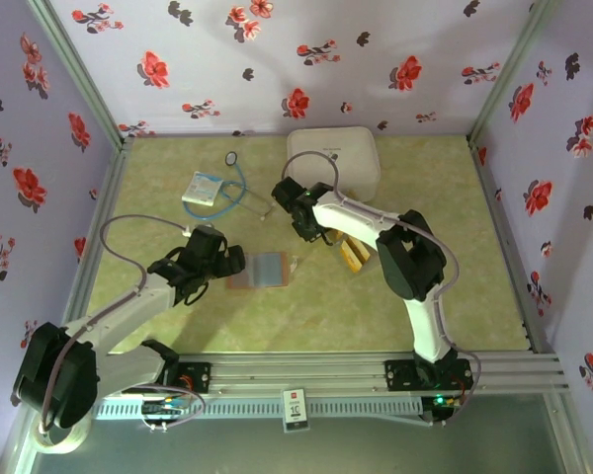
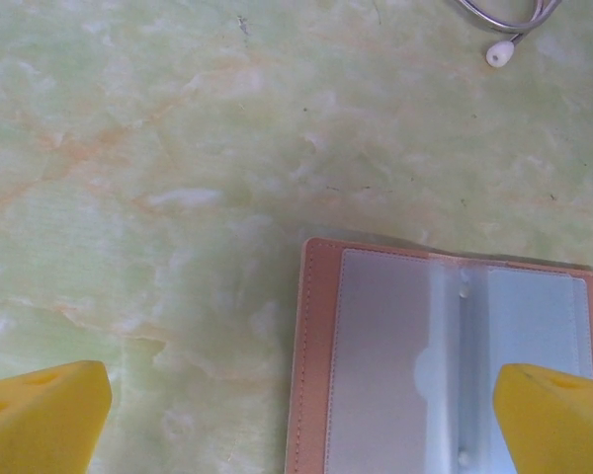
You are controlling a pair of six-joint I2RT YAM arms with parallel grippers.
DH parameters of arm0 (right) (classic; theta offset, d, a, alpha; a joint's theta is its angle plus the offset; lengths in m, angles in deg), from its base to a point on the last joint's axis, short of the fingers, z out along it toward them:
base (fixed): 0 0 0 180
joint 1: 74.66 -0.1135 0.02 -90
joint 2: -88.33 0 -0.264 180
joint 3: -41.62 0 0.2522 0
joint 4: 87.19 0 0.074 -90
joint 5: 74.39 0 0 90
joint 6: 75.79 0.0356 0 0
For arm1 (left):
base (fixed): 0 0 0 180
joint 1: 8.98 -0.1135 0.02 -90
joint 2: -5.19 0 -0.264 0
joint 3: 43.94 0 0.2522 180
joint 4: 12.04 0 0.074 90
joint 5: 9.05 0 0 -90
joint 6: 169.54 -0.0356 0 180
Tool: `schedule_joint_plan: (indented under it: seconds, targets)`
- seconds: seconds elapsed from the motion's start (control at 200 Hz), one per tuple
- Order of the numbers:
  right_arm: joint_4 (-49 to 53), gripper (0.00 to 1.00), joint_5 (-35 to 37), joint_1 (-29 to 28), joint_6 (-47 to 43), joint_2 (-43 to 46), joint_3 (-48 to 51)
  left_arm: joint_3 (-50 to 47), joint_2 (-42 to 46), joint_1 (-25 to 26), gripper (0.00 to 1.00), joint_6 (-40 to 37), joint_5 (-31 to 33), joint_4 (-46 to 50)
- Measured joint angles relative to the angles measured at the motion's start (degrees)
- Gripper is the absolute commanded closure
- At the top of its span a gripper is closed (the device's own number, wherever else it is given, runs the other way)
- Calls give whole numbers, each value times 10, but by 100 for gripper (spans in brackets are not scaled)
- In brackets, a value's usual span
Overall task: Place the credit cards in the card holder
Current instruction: Pick up the credit card from the storage box.
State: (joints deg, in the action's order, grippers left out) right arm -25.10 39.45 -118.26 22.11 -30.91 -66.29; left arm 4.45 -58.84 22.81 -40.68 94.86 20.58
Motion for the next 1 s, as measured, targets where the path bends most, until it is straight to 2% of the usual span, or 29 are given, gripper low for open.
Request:
schedule_joint_plan:
  seconds: [0.52,1.0]
  targets:
    - [4,83,-3,13,-4,-18,-7,-3,0,-5,0,0,0,0]
    - [4,100,-22,17,-5,-20,-7,-3,0,-6,0,0,0,0]
